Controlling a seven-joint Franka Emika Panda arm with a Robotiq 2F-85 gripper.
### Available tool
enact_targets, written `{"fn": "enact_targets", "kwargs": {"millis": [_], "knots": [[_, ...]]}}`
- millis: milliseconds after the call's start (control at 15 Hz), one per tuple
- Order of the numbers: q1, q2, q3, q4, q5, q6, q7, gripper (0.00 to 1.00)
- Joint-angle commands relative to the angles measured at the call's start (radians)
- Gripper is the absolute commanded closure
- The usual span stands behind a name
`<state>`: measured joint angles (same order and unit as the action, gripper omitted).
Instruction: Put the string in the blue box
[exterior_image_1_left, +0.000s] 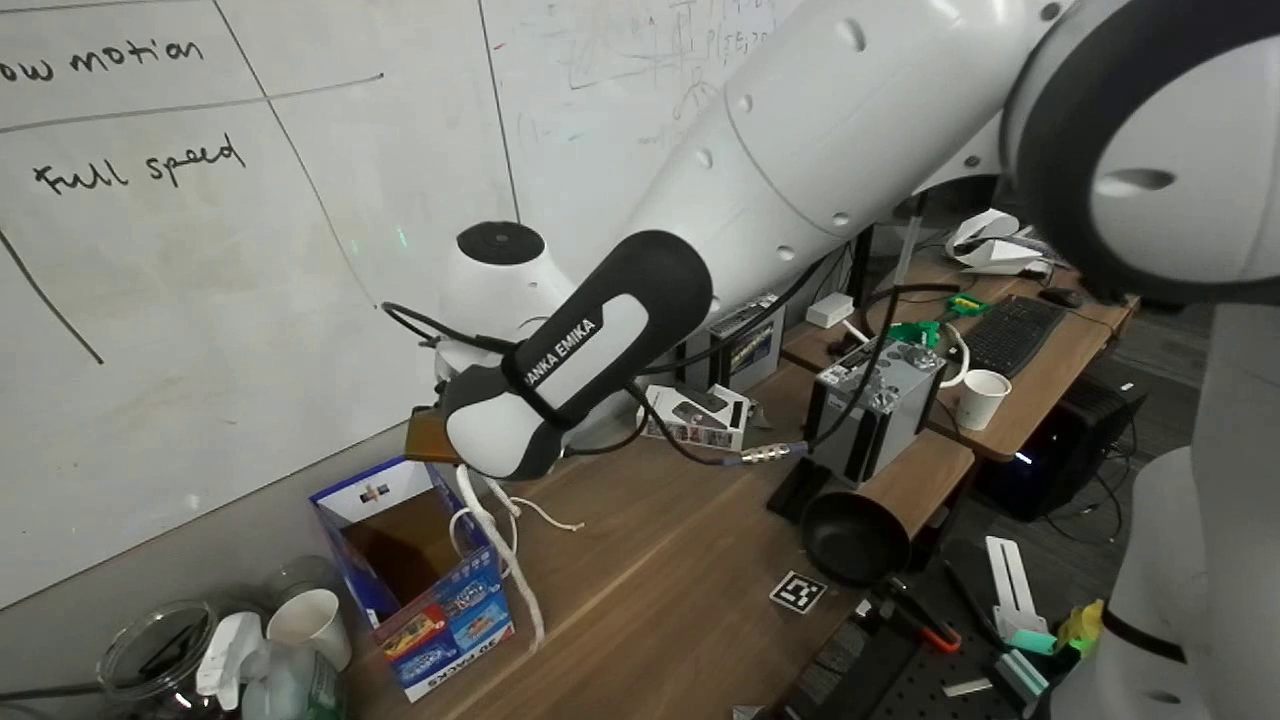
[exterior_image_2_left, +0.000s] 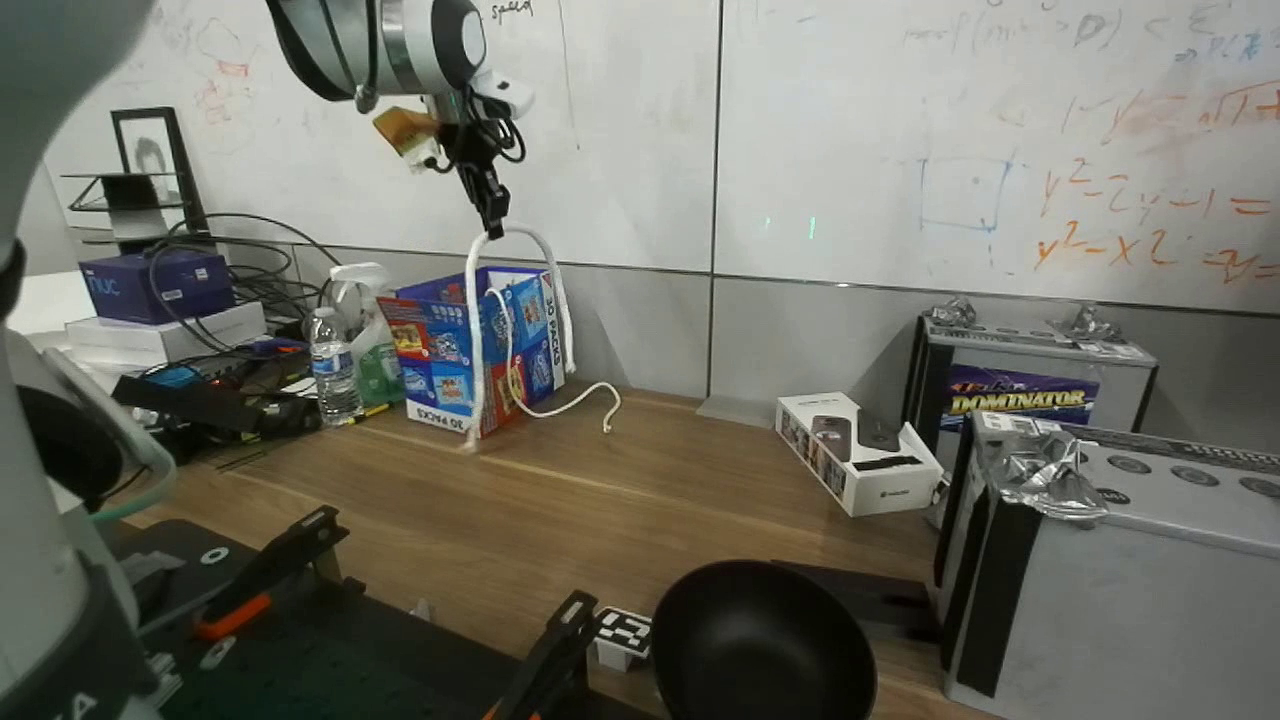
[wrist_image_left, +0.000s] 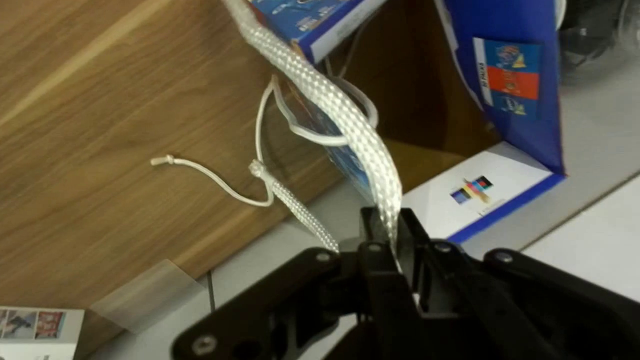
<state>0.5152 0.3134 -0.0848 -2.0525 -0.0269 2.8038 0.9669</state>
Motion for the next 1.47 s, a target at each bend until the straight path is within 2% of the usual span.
{"fn": "enact_targets", "kwargs": {"millis": [0, 467, 733, 1067, 1400], "knots": [[0.022, -0.115, 0.017, -0.030, -0.140, -0.024, 0.134, 0.88], [0.008, -0.156, 0.149, 0.065, -0.348, -0.131, 0.347, 0.88], [0.004, -0.121, 0.215, 0.196, -0.389, -0.240, 0.417, 0.88], [0.006, -0.068, 0.247, 0.345, -0.449, -0.345, 0.471, 0.88], [-0.005, -0.007, 0.238, 0.465, -0.445, -0.405, 0.448, 0.88]]}}
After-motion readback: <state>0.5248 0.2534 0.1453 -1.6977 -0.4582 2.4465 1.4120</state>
